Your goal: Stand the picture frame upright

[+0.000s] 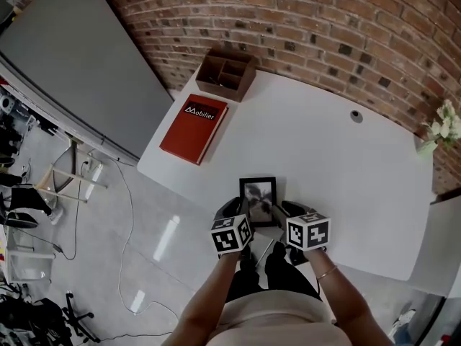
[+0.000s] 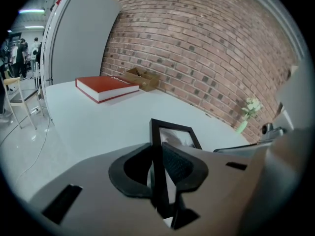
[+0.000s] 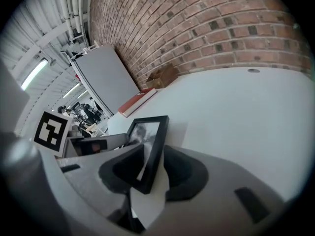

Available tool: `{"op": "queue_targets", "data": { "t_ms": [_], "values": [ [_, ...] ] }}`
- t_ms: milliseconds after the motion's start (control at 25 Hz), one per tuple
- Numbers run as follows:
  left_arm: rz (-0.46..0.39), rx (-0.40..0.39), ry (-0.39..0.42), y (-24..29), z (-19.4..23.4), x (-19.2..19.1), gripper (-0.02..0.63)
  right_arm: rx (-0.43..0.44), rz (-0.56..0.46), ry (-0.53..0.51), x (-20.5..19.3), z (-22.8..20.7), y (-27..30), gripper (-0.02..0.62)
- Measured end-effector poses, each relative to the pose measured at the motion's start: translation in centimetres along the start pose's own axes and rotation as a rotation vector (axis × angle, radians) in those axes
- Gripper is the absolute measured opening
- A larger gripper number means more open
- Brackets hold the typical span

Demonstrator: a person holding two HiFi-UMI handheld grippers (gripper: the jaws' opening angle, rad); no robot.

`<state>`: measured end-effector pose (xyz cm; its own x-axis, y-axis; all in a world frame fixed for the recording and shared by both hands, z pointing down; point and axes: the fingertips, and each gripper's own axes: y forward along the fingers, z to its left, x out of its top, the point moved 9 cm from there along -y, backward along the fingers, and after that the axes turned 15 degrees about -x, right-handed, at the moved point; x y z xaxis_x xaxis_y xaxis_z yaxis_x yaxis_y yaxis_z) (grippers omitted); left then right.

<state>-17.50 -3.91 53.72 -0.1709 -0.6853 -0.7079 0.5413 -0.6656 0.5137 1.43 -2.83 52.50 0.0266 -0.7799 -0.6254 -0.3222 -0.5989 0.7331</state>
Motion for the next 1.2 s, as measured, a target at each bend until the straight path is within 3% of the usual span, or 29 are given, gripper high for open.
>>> {"op": "queue_targets", "data": {
  "t_ms": [440,760,1200],
  "values": [
    [-0.066,-0.049,-0.041,-1.0,0.8,-0.3,0.063,0.055,0.075,0.036,0.1,0.6,1.9,0.123],
    [-0.068,-0.080,-0.055,-0.9,0.5,-0.3,0.063,0.101,0.102,0.065,0.1,0.5,2.4,0.121],
    [-0.064,-0.127,0.034,-0.4,-1.4,2.3,0.066,0.076,-0.017,0.048,1.7,-0.4,0.5,0.120]
  ]
}}
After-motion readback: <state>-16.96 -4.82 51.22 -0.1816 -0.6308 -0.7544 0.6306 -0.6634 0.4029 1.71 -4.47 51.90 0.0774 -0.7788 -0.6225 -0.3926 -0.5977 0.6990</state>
